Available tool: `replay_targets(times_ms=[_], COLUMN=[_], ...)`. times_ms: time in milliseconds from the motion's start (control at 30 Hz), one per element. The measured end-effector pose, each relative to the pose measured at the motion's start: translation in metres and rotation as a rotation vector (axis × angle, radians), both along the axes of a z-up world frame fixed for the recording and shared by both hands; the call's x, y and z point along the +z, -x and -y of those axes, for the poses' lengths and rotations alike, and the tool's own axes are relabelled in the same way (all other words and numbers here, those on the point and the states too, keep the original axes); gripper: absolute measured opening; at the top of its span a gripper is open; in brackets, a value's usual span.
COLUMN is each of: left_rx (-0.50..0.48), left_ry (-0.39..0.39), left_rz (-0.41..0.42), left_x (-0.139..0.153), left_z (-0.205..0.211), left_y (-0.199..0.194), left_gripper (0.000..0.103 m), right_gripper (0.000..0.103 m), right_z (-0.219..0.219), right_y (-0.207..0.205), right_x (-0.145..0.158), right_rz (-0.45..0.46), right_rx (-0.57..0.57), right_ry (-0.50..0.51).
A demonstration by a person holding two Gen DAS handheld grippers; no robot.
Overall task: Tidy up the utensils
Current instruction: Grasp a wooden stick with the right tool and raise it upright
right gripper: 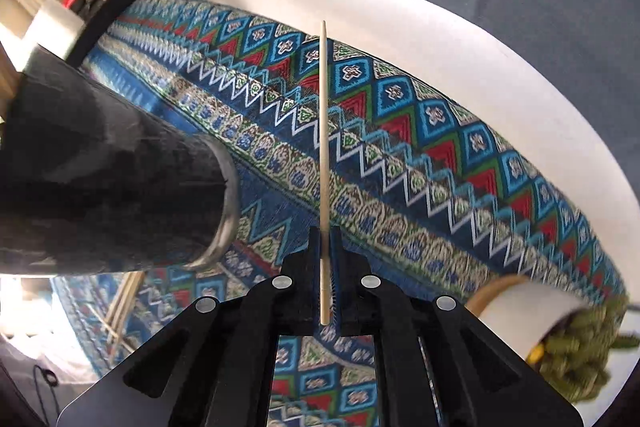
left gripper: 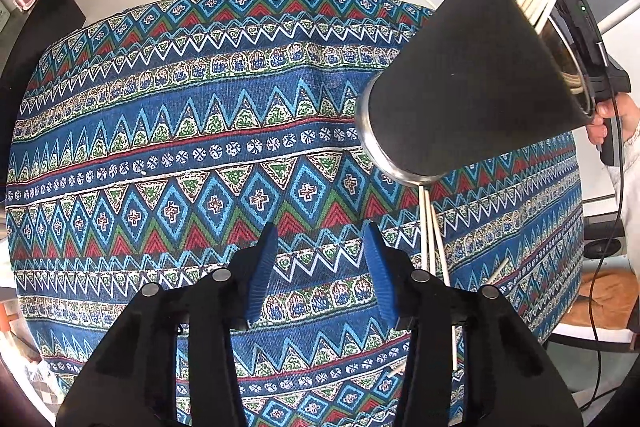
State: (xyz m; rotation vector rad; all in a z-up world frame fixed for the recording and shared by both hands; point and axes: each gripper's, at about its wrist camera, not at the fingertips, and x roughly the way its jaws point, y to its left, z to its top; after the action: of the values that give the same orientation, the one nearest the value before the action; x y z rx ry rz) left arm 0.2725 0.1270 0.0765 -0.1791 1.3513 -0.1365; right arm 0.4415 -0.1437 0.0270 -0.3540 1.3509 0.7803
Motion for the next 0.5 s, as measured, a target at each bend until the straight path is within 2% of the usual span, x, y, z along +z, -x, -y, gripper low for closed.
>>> replay_targets(times_ms=[133, 233, 367, 433, 500], left_rx=[-0.018, -0.025, -0.025, -0.024, -0.027], left_ry=[0.000, 0.007, 0.011, 0.014, 0.009], left_rz=[0.017, 0.044, 0.059, 0.060, 0.059], left_x=[0.020, 0.034, 0.038, 0.037, 0.036], left_z=[0.000, -0.005, 0.008, 0.011, 0.012], left_y=[0.000, -0.001, 0.003, 0.004, 0.004], left_gripper=[0.044, 0.042, 0.042, 0.042, 0.042], right_gripper=[0.004, 0.004, 0.005, 0.005, 0.005], right_z=[0.043, 0.065, 0.060, 0.046, 0.023], right_y=[0.019, 0.040, 0.071, 0.086, 0.090], right_x=[0.038, 0.076, 0.128, 0.148, 0.154], right_rz=[-0.014, 0.041, 0.163, 0.239, 0.296], right_rx=[-0.133, -0.200, -0.213, -0.199, -0.193], right_ry=[-0.113, -0.208, -0.417, -0.508, -0.584])
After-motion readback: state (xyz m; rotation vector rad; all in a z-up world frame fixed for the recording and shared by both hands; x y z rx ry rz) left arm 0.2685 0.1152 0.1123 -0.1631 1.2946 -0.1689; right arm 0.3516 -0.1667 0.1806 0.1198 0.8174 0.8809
